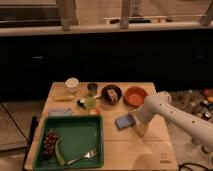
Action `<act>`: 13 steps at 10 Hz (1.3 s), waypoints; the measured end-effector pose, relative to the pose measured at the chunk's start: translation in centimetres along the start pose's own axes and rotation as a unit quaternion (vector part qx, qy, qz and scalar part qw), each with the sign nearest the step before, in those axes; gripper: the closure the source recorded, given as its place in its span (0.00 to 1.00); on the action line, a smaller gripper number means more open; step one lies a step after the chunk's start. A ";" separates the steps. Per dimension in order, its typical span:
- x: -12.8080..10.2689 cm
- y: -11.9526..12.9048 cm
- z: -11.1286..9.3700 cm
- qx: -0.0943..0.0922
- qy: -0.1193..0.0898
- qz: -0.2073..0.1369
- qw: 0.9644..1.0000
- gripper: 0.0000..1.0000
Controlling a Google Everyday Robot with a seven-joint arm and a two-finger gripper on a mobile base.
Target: Place sponge in tray
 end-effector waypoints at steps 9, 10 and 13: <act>-0.2 -0.5 -1.4 0.001 0.003 -0.008 1.000 0.20; -0.2 -0.5 -1.4 0.002 0.003 -0.009 1.000 0.20; -0.4 -0.6 -1.5 -0.002 0.002 -0.013 1.000 0.20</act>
